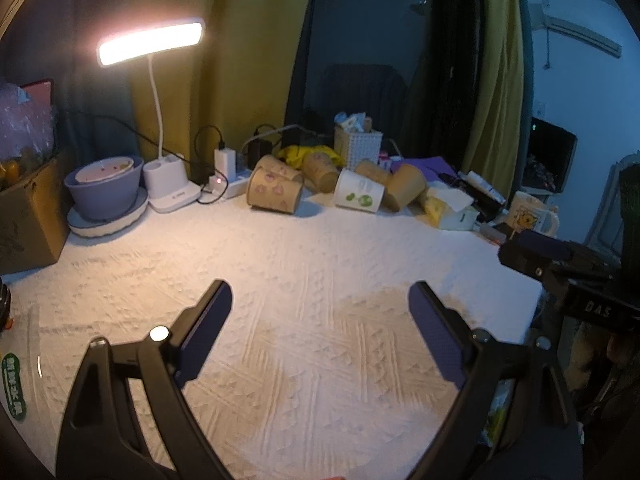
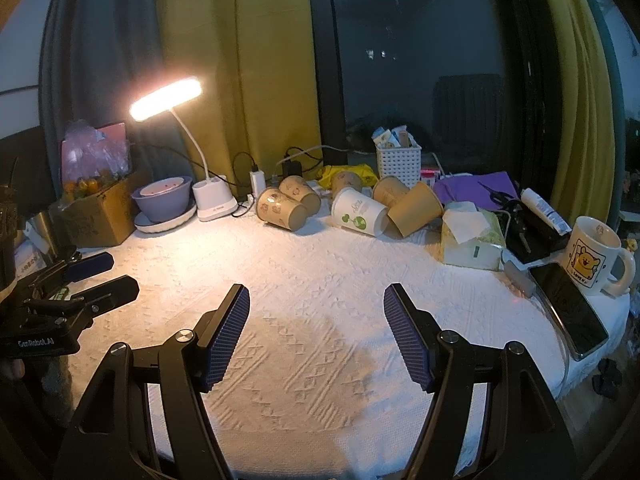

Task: Flip cup upright
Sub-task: 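Move the left tool toward the tipped tan pig-print cup and close on it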

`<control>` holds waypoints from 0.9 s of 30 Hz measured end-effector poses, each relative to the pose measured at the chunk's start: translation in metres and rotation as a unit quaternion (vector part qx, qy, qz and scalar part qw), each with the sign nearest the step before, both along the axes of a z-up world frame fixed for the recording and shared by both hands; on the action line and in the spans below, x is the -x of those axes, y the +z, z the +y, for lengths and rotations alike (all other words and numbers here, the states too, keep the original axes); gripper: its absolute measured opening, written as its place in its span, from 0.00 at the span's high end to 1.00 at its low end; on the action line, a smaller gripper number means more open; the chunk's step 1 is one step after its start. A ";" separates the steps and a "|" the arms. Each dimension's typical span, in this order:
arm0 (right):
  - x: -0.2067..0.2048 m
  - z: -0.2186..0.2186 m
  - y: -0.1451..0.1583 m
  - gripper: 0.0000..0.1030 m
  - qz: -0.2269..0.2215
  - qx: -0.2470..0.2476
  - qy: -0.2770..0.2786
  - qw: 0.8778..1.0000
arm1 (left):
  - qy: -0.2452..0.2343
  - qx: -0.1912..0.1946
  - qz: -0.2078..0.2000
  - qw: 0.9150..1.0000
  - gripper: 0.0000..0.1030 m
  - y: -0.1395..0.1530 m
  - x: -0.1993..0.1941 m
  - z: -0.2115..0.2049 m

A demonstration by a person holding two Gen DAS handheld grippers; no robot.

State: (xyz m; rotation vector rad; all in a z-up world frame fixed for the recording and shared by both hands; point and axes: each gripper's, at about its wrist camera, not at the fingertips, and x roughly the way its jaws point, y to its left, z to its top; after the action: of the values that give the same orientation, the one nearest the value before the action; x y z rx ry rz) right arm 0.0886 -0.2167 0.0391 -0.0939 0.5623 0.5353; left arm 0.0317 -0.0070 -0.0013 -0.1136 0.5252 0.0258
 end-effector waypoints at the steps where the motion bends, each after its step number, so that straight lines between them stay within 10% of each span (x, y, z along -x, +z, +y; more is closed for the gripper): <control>1: -0.006 -0.002 -0.002 0.29 0.006 0.001 -0.003 1.000 | 0.002 0.001 0.006 1.000 0.12 -0.001 -0.006 0.001; 27: -0.136 -0.016 -0.017 0.29 0.048 0.005 -0.023 0.999 | 0.024 0.050 0.148 0.988 0.12 -0.023 -0.160 0.022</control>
State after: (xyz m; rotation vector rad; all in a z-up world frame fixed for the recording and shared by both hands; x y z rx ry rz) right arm 0.2249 -0.2329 0.0216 -0.0641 0.6601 0.4949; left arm 0.1920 0.0154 -0.0247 -0.2216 0.8204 0.0640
